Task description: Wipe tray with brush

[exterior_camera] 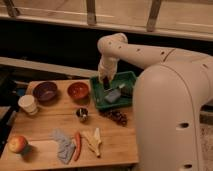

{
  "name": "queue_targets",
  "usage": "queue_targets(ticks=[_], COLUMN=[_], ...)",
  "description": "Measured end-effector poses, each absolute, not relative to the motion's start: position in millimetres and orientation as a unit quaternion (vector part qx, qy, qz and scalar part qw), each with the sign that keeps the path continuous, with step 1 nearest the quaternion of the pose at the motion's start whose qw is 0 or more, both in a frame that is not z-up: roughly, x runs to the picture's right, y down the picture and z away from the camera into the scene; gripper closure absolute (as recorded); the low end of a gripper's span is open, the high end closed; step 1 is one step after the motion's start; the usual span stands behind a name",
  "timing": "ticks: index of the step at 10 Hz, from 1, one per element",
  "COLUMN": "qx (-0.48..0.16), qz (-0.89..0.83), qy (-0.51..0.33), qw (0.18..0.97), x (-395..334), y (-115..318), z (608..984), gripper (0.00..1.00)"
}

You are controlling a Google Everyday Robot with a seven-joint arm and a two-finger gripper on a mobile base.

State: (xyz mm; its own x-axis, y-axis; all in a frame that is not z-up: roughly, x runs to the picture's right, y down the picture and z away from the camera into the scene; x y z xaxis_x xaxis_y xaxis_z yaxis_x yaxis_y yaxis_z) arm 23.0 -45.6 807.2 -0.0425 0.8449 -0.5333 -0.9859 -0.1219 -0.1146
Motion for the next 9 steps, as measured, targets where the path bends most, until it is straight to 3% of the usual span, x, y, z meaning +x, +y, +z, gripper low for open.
queue_targets(ticks=[3,9], qx=[-0.274,-0.281], qz=[0.719,0.719], qy=[0.105,0.093], qw=[0.630,0.629], x=[43,40], y=[-13,-9], z=[825,827], gripper=[1.00,1.00])
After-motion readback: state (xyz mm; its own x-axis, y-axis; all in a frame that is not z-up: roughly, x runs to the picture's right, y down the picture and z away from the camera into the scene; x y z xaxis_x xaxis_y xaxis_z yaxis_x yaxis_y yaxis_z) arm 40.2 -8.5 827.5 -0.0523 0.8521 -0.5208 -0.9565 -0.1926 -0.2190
